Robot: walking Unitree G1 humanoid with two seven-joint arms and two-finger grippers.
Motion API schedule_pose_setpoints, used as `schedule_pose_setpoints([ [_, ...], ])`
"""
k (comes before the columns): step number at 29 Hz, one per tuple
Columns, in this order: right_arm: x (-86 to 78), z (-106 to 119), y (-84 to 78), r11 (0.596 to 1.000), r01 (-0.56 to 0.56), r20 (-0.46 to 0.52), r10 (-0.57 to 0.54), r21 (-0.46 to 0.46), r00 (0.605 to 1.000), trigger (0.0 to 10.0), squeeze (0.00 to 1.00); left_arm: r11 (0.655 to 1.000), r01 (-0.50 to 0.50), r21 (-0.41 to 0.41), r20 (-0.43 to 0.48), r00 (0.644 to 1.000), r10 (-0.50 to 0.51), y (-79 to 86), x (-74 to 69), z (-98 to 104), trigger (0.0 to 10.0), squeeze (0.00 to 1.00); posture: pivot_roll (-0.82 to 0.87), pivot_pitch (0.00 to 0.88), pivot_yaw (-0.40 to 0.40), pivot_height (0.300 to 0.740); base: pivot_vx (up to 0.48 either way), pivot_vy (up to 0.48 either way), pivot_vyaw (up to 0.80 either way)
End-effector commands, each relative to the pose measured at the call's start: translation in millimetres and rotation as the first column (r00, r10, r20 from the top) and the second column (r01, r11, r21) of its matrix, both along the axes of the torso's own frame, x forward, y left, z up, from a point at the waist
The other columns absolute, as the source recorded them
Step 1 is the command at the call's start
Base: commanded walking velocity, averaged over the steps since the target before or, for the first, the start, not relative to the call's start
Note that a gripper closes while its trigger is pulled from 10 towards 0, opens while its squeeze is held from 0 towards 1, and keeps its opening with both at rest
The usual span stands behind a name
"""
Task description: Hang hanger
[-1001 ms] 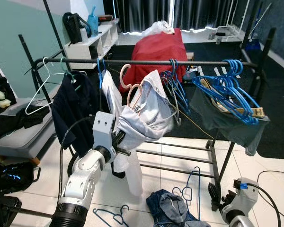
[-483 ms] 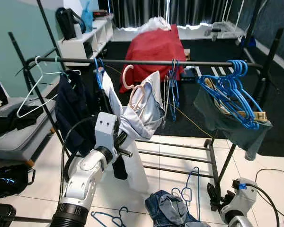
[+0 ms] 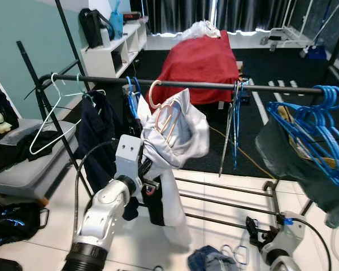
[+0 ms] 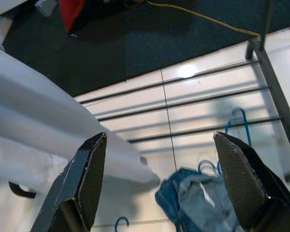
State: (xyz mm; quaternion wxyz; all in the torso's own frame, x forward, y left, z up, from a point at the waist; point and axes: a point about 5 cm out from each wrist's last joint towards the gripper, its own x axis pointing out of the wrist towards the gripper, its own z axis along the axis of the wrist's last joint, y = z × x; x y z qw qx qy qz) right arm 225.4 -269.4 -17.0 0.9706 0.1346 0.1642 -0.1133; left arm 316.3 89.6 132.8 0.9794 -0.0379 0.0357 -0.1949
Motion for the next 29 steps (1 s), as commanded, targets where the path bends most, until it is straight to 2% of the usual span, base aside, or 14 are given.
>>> schedule_pose_setpoints([
  [1,1.3,0,3.2,1.0,0.003,0.003,-0.003,0.011,1.0,10.0,0.0,1.0,-0.002,0.014,0.005,1.0,0.002,-2.8,-0.3,3,10.0,0.0,-0.13,0.0,0.055,0.71,0.315,0.0,0.0],
  [5,1.3,0,3.1,1.0,0.004,0.002,-0.004,0.012,1.0,10.0,0.0,1.0,0.015,0.014,-0.005,1.0,-0.014,-10.3,-1.1,3,10.0,0.0,-0.13,0.0,0.055,0.71,0.314,0.0,0.0],
  [7,1.3,0,3.0,1.0,0.005,0.001,-0.005,0.012,1.0,10.0,0.0,0.999,0.031,0.016,-0.017,0.999,-0.031,-19.1,-1.9,2,10.0,0.0,-0.14,0.0,0.055,0.71,0.313,0.0,0.0],
  [11,1.3,0,2.9,1.0,0.006,0.001,-0.006,0.013,1.0,10.0,0.0,0.999,0.036,0.016,-0.024,0.999,-0.035,-22.3,-2.2,2,10.0,0.0,-0.14,0.0,0.055,0.71,0.315,0.0,0.0],
  [13,1.2,-1,2.7,1.0,0.009,-0.001,-0.009,0.013,1.0,10.0,0.0,0.999,0.047,0.014,-0.047,0.998,-0.047,-31.9,-2.1,2,10.0,0.0,-0.14,0.0,0.056,0.71,0.311,0.0,0.0],
  [20,1.2,-1,2.7,1.0,0.011,-0.002,-0.011,0.013,1.0,10.0,0.0,0.998,0.057,-0.001,-0.08,0.995,-0.056,-41.0,-1.8,3,10.0,0.0,-0.14,0.0,0.057,0.71,0.303,0.0,0.0],
  [24,1.1,-1,2.8,1.0,0.013,-0.004,-0.013,0.014,1.0,10.0,0.0,1.0,0.026,0.011,-0.144,0.989,-0.024,-45.9,-1.7,-1,10.0,0.0,-0.14,0.0,0.057,0.71,0.0,0.0,0.0],
  [29,1.1,-1,2.7,1.0,0.014,-0.004,-0.013,0.014,1.0,10.0,0.0,1.0,0.001,0.026,-0.176,0.984,0.003,-45.0,-2.1,-3,10.0,0.0,-0.14,0.0,0.057,0.71,0.0,0.0,0.0],
])
